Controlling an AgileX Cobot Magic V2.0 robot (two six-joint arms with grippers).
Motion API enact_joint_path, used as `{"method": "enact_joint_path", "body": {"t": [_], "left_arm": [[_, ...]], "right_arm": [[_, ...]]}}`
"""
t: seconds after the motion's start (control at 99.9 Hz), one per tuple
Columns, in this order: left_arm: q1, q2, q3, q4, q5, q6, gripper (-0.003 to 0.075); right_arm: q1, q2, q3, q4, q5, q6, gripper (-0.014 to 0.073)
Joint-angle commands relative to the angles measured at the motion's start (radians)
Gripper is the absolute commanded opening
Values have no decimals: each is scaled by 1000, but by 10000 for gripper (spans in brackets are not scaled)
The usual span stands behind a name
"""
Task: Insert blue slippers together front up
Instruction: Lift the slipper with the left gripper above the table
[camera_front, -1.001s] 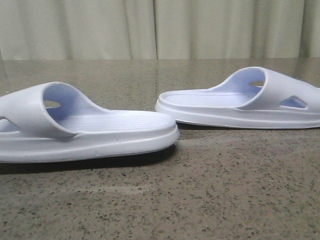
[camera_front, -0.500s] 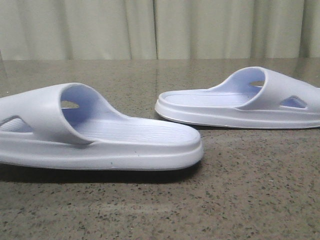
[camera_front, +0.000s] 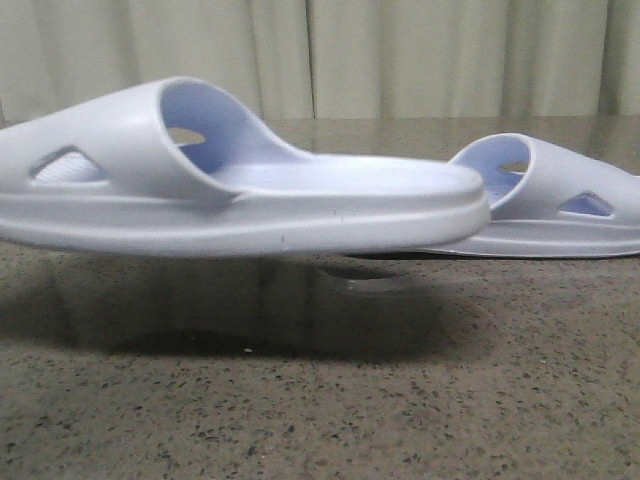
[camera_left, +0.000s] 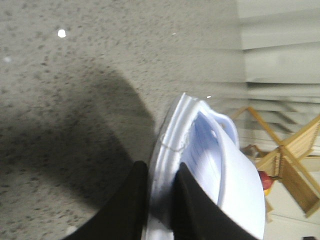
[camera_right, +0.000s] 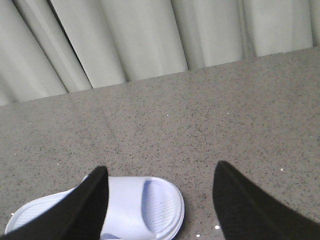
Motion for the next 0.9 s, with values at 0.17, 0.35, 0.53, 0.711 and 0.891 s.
{"method": "enact_joint_path", "body": {"t": [0.17, 0.35, 0.53, 0.711, 0.891], "left_arm": [[1, 2, -25, -211, -3, 96, 16], [1, 2, -25, -250, -66, 125, 16], [1, 2, -25, -252, -68, 132, 16], [1, 2, -25, -252, -72, 137, 16], [1, 2, -25, -252, -74, 139, 16]], "right_arm": [[-1, 97, -34, -9, -87, -2, 383], [-1, 187, -34, 5, -88, -2, 383], [-1, 310, -34, 107, -100, 0, 383], [-1, 412, -34, 182, -131, 0, 383], [-1, 484, -34, 214, -163, 0, 383]]}}
